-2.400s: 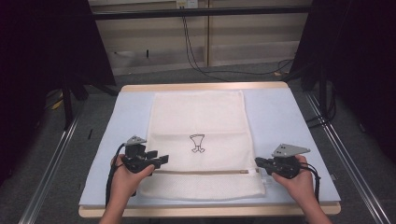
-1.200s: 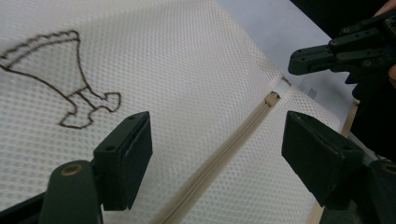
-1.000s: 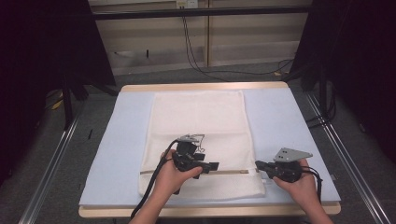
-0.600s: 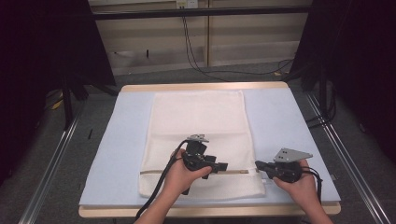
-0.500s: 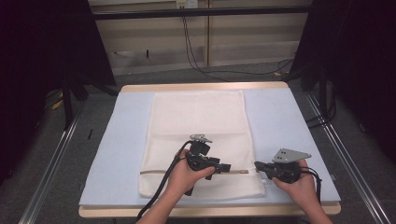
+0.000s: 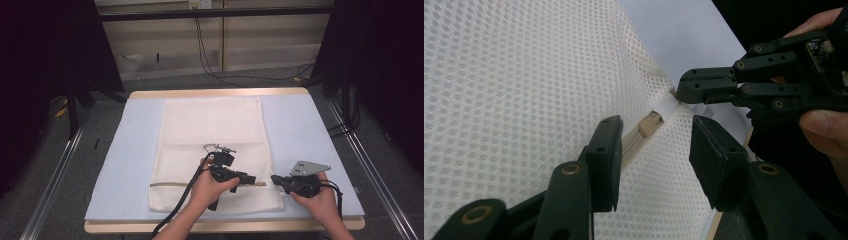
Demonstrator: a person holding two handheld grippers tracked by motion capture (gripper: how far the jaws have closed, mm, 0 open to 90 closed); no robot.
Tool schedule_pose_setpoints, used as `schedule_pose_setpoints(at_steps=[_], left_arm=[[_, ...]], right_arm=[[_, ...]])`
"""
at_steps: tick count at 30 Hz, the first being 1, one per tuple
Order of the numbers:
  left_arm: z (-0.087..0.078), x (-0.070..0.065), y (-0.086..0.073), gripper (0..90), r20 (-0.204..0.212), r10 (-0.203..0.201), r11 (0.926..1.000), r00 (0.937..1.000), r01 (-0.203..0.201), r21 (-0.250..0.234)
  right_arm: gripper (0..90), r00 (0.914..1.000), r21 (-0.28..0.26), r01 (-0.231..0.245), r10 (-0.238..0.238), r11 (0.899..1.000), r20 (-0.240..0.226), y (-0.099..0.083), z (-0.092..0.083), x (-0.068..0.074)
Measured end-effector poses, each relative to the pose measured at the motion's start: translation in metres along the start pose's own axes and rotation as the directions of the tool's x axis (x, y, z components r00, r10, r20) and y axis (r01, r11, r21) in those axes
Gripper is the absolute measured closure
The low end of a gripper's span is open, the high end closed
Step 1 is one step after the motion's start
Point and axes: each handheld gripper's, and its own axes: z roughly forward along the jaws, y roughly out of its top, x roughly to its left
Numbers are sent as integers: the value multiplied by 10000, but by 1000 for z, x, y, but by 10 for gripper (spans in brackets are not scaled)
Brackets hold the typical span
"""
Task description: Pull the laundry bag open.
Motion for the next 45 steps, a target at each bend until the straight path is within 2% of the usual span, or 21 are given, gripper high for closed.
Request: schedule_pose_setpoints(at_steps=[1,3,8,9,11,14,18,20,21,23,26,27,29,30,32,33,36,37,39,41,45], left_arm=[[4,-1,0,584,132,-294,9995,9995,293,66],[8,-1,0,599,243,-426,9990,9988,422,163],[13,0,1,627,197,-378,9987,9991,372,341],[16,0,1,628,28,-465,9982,9989,464,388],[20,0,1,638,59,-663,9962,9978,658,562],[22,2,2,657,24,-593,9958,9982,590,697],[29,2,3,672,11,-1019,9931,9948,1017,592],[31,2,4,672,-45,-995,9929,9950,996,648],[33,0,4,675,73,-1221,9906,9925,1214,628],[37,-1,4,689,-44,-1067,9904,9943,1066,884],[42,-3,3,696,-21,-1140,9901,9935,1138,825],[45,-4,2,710,66,-1367,9874,9906,1357,814],[46,-3,3,717,24,-1327,9880,9912,1321,803],[47,-4,3,735,-218,-1325,9882,9909,1338,743],[48,-3,3,752,-142,-1378,9871,9904,1385,803],[50,-5,3,777,-132,-1630,9839,9865,1635,723],[50,-3,3,812,-98,-1650,9833,9862,1653,759],[50,-1,2,841,-164,-1494,9856,9886,1502,781],[50,-1,2,853,-132,-1589,9841,9872,1595,777],[52,-2,3,858,-83,-1917,9789,9814,1918,699],[52,-1,3,862,-17,-2051,9759,9787,2046,755]], right_arm=[[900,10000,22,-3,3,10000,-16,0,1,0],[900,10000,97,32,-32,9999,22,0,2,1],[900,10000,399,18,-18,9992,0,-1,5,1],[900,10000,476,-50,52,9989,-45,-2,6,1],[900,9999,512,-8,14,9987,-128,-3,8,1],[900,9999,628,-14,24,9980,-167,-2,9,3],[900,9999,661,33,-22,9978,-168,-2,11,3],[900,9997,674,-168,180,9976,-169,-3,10,3],[900,9997,608,-178,186,9980,-133,-3,11,3],[900,9996,618,-237,244,9978,-103,-3,11,3],[900,9994,588,-308,317,9978,-145,-4,11,3],[900,9991,592,-389,397,9975,-128,-4,10,3],[900,9989,570,-435,445,9974,-172,-4,10,3],[900,9989,566,-430,440,9975,-172,-4,10,3],[900,9989,564,-417,427,9975,-173,-4,11,3],[900,9989,566,-435,445,9975,-173,-4,10,3],[900,9987,560,-465,475,9973,-172,-4,11,3],[900,9985,575,-519,529,9970,-163,-4,11,2],[900,9986,582,-492,502,9971,-165,-4,11,2],[900,9992,565,-376,384,9977,-121,-5,11,3],[900,9990,574,-409,417,9975,-139,-5,11,3]])
